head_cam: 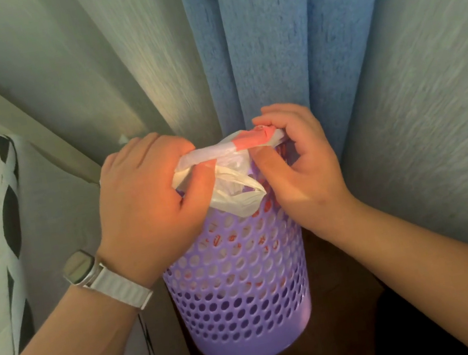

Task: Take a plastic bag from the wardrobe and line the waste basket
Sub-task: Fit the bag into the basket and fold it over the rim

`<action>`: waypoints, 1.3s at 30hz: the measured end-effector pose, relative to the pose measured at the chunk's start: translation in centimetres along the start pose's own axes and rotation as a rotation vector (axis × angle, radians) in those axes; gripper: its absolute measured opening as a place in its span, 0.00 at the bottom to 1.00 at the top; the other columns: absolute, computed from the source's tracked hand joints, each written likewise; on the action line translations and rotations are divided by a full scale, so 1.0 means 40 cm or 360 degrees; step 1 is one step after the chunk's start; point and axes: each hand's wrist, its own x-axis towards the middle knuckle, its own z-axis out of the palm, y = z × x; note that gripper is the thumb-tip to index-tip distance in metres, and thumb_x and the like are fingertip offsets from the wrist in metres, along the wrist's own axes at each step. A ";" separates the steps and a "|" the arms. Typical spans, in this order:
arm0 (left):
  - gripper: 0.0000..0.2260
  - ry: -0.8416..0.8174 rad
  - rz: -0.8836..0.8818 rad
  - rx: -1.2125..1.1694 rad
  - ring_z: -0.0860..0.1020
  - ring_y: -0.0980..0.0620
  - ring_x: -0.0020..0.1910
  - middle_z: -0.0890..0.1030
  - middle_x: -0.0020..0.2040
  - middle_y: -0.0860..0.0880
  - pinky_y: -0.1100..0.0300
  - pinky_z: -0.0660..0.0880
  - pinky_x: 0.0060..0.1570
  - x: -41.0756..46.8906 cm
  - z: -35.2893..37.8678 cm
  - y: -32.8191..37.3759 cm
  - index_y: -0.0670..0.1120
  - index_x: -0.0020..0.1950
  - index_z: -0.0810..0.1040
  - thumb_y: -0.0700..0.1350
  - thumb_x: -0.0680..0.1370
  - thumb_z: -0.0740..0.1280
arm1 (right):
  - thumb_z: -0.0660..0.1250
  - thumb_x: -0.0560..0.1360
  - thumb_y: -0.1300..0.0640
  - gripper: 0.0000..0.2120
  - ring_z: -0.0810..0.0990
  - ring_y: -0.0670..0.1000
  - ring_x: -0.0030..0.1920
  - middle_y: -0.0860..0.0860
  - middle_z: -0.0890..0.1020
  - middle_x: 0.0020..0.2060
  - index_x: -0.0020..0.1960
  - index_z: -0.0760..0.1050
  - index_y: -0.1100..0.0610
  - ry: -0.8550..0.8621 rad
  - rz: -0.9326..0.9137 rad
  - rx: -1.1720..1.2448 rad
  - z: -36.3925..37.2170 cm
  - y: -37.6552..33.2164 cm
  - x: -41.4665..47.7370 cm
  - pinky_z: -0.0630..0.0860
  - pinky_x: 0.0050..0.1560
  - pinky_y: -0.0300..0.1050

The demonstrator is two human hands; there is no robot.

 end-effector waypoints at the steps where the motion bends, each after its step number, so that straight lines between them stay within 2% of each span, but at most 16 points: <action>1: 0.09 0.0002 -0.0013 -0.0018 0.70 0.49 0.37 0.69 0.37 0.54 0.50 0.68 0.38 0.000 -0.001 -0.003 0.43 0.41 0.76 0.47 0.75 0.63 | 0.64 0.74 0.56 0.14 0.75 0.53 0.61 0.49 0.74 0.56 0.57 0.78 0.60 0.0009 0.0008 0.0008 -0.002 0.003 0.001 0.71 0.63 0.60; 4: 0.08 0.0008 -0.0047 -0.0060 0.69 0.50 0.37 0.70 0.37 0.54 0.50 0.67 0.38 -0.003 -0.001 -0.007 0.44 0.41 0.75 0.47 0.76 0.63 | 0.63 0.75 0.56 0.11 0.76 0.53 0.59 0.47 0.74 0.54 0.53 0.78 0.58 0.0057 0.0020 0.0013 -0.006 0.007 0.004 0.71 0.61 0.61; 8: 0.09 -0.0003 -0.0046 -0.0086 0.71 0.49 0.37 0.71 0.37 0.52 0.48 0.69 0.39 -0.004 0.001 -0.003 0.43 0.41 0.75 0.47 0.76 0.63 | 0.63 0.75 0.55 0.08 0.76 0.50 0.52 0.39 0.73 0.48 0.49 0.77 0.58 0.0119 -0.0005 -0.0033 -0.003 -0.005 0.001 0.73 0.54 0.58; 12: 0.12 -0.0024 0.0057 0.0050 0.79 0.41 0.42 0.80 0.41 0.46 0.43 0.73 0.44 0.001 -0.007 0.007 0.42 0.48 0.81 0.50 0.75 0.66 | 0.64 0.74 0.56 0.08 0.75 0.50 0.49 0.43 0.73 0.45 0.47 0.77 0.60 0.0125 -0.0067 -0.0152 0.001 -0.020 -0.001 0.72 0.51 0.54; 15: 0.12 -0.0106 0.0130 0.0167 0.80 0.40 0.44 0.83 0.45 0.46 0.46 0.74 0.46 -0.005 0.005 0.040 0.45 0.54 0.82 0.49 0.77 0.65 | 0.68 0.71 0.59 0.04 0.75 0.51 0.48 0.48 0.76 0.44 0.45 0.78 0.58 0.0064 -0.0073 -0.0259 0.014 -0.036 -0.007 0.71 0.52 0.52; 18: 0.10 -0.0171 0.0151 0.0186 0.79 0.39 0.41 0.82 0.42 0.45 0.45 0.74 0.43 -0.011 0.017 0.048 0.45 0.54 0.83 0.45 0.79 0.62 | 0.71 0.70 0.60 0.04 0.75 0.50 0.48 0.49 0.78 0.44 0.44 0.79 0.58 0.0028 -0.0067 -0.0357 0.030 -0.051 -0.012 0.68 0.54 0.47; 21: 0.10 -0.0168 0.0161 0.0161 0.77 0.38 0.38 0.80 0.40 0.42 0.43 0.74 0.39 -0.011 0.018 0.026 0.42 0.50 0.82 0.43 0.79 0.62 | 0.71 0.71 0.59 0.05 0.76 0.51 0.51 0.50 0.78 0.47 0.46 0.80 0.57 -0.0025 -0.0042 -0.0378 0.034 -0.058 -0.020 0.70 0.55 0.51; 24: 0.11 -0.0230 0.0167 0.0192 0.77 0.38 0.39 0.79 0.40 0.42 0.44 0.74 0.39 -0.013 0.017 0.013 0.41 0.50 0.81 0.44 0.78 0.61 | 0.68 0.71 0.55 0.10 0.76 0.52 0.55 0.51 0.78 0.51 0.50 0.80 0.58 -0.0066 -0.0109 -0.0399 0.016 -0.056 -0.023 0.70 0.59 0.53; 27: 0.11 -0.0254 0.0182 0.0183 0.77 0.38 0.39 0.79 0.41 0.42 0.46 0.74 0.39 -0.011 0.010 -0.003 0.41 0.51 0.81 0.44 0.78 0.61 | 0.66 0.71 0.54 0.14 0.76 0.51 0.57 0.51 0.77 0.53 0.52 0.79 0.61 -0.0054 -0.0244 -0.0356 -0.010 -0.043 -0.006 0.68 0.62 0.46; 32: 0.11 -0.0238 0.0191 0.0130 0.77 0.39 0.39 0.79 0.40 0.42 0.46 0.73 0.39 -0.009 0.008 -0.023 0.41 0.50 0.81 0.43 0.78 0.60 | 0.65 0.72 0.51 0.21 0.75 0.55 0.60 0.55 0.78 0.57 0.59 0.77 0.64 -0.0216 -0.0175 -0.0360 -0.028 -0.011 0.024 0.68 0.65 0.49; 35: 0.10 -0.0182 0.0166 0.0123 0.76 0.40 0.39 0.79 0.39 0.43 0.47 0.73 0.39 -0.011 0.009 -0.027 0.41 0.49 0.81 0.42 0.77 0.61 | 0.65 0.74 0.51 0.19 0.77 0.55 0.58 0.56 0.79 0.55 0.55 0.78 0.65 -0.0216 -0.0149 -0.0295 -0.022 -0.004 0.022 0.72 0.63 0.52; 39: 0.07 -0.0082 0.0104 0.0081 0.75 0.40 0.38 0.77 0.38 0.43 0.47 0.72 0.39 -0.013 0.013 -0.030 0.41 0.47 0.80 0.41 0.77 0.62 | 0.66 0.74 0.53 0.15 0.78 0.55 0.56 0.54 0.78 0.53 0.52 0.79 0.65 -0.0058 -0.0146 -0.0269 -0.009 -0.003 0.007 0.73 0.61 0.52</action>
